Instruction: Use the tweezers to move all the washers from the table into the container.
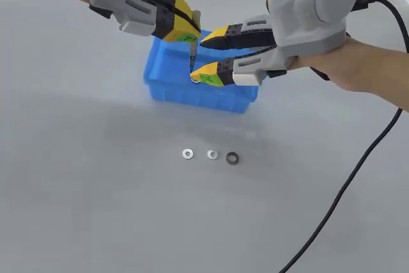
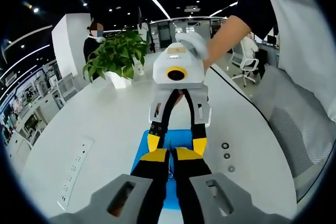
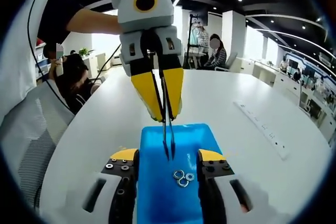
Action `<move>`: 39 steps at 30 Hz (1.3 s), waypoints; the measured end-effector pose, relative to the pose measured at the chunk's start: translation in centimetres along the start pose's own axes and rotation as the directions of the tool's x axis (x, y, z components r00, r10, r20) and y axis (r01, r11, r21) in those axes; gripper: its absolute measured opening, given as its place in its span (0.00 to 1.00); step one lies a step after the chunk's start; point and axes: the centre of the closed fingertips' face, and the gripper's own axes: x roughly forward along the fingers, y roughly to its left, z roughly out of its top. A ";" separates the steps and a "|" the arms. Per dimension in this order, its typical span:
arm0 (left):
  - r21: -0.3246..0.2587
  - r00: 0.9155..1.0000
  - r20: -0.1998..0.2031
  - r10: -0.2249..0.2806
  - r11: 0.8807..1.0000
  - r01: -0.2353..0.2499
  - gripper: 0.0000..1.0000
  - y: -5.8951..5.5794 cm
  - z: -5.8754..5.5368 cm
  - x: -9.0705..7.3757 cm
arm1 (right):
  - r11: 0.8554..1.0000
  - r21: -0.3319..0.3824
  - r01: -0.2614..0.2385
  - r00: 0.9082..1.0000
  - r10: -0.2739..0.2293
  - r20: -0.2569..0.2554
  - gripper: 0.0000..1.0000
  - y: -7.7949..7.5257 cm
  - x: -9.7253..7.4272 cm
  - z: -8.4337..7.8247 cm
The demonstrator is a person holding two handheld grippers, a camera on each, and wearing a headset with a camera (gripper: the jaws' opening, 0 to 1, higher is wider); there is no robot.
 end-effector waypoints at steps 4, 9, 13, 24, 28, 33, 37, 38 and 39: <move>0.007 1.000 0.000 0.011 1.000 -0.011 0.06 0.2 0.4 -0.5 | 0.999 -0.005 0.035 0.999 -0.035 0.002 0.64 -0.2 -0.7 0.2; 0.029 1.000 0.002 0.003 1.000 -0.003 0.06 -0.8 1.2 -0.9 | 1.000 0.010 0.024 0.999 -0.024 0.030 0.71 1.1 -1.8 0.7; 0.048 1.000 -0.021 -0.019 0.999 0.020 0.06 -2.1 1.2 -1.0 | 1.000 0.014 0.012 0.999 -0.012 0.031 0.80 2.8 -2.6 0.6; 0.039 1.000 -0.018 -0.010 0.999 0.011 0.06 -4.7 2.1 -1.5 | 0.993 0.090 0.082 0.995 -0.086 0.043 0.99 5.6 -5.9 -1.4; 0.029 1.000 -0.010 -0.015 0.999 0.015 0.07 -6.2 2.3 -1.4 | 0.991 0.093 0.092 0.995 -0.095 0.031 1.00 7.1 -6.6 -1.9; 0.016 1.000 -0.015 -0.014 1.000 0.014 0.07 -8.0 1.8 -1.6 | 0.992 0.076 0.096 0.995 -0.098 0.017 1.00 8.6 -7.1 -2.2; 0.001 1.000 -0.020 -0.008 1.000 0.008 0.06 -9.1 1.3 -1.9 | 0.991 0.083 0.103 0.994 -0.105 0.022 1.00 9.0 -7.3 -2.2; -0.002 1.000 -0.021 -0.008 1.000 0.008 0.06 -9.5 1.2 -2.0 | 0.991 0.080 0.104 0.994 -0.106 0.019 1.00 9.2 -7.3 -2.4; -0.004 1.000 -0.019 -0.009 1.000 0.009 0.06 -9.9 1.1 -2.0 | 0.991 0.080 0.104 0.994 -0.106 0.016 1.00 9.3 -7.3 -2.5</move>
